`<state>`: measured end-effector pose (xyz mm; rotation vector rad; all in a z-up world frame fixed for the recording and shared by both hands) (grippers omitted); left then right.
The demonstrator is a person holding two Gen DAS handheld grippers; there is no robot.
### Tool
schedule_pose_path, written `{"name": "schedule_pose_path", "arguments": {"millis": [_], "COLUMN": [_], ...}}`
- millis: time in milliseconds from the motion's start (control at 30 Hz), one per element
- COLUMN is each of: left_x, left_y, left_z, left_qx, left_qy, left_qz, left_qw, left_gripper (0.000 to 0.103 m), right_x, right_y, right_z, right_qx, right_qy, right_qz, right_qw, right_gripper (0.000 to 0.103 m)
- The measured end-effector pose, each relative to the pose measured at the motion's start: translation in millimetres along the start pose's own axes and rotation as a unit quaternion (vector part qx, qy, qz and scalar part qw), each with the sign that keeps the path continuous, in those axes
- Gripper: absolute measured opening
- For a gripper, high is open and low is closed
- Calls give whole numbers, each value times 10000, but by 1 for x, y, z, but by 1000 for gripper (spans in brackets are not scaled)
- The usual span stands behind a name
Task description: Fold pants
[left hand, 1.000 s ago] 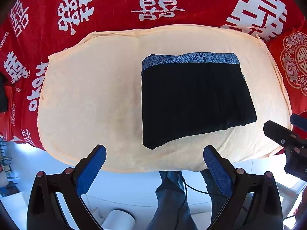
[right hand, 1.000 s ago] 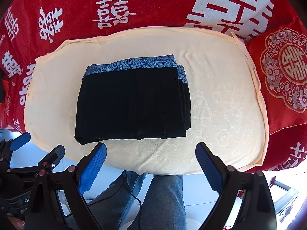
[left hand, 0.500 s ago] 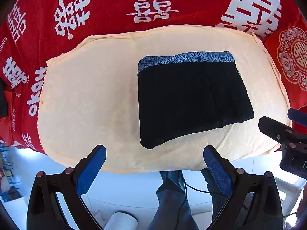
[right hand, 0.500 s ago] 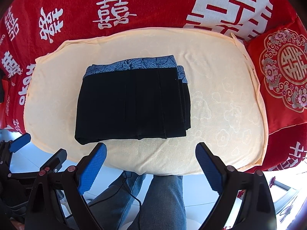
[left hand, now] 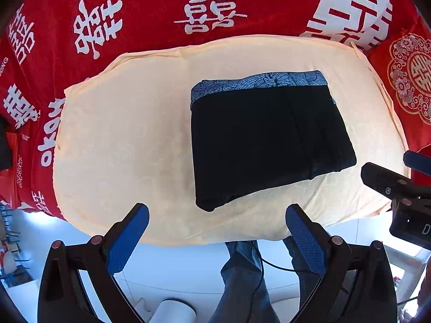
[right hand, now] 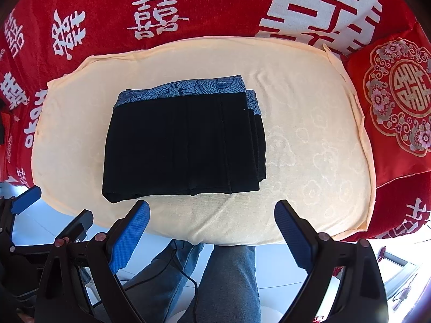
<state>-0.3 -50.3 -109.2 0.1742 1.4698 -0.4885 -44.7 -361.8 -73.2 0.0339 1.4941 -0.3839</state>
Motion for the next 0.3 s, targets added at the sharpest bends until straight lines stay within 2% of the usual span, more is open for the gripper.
{"name": "schedule_pose_path", "arguments": {"millis": [300], "left_x": [0], "left_y": [0], "left_z": [1], "left_qx": [-58], "left_qy": [-47], "left_qz": [-179], "left_qw": [9998], "left_gripper": [101], "right_x": [2], "right_y": [1], "right_z": [2], "right_qx": [-21], "right_qy": [24], "right_qz": [-11], "right_qw": [10000], "right_gripper": [95]}}
Point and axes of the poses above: each gripper's, at about its wrist camera, not at the fingertips, and x roughly the way its jaws point, y to its left, z to its top, the point moved 6 cm from there along x, roughly the way its jaws point, and after that the axes turned 15 degrees about -z, right-handed, at the moved point
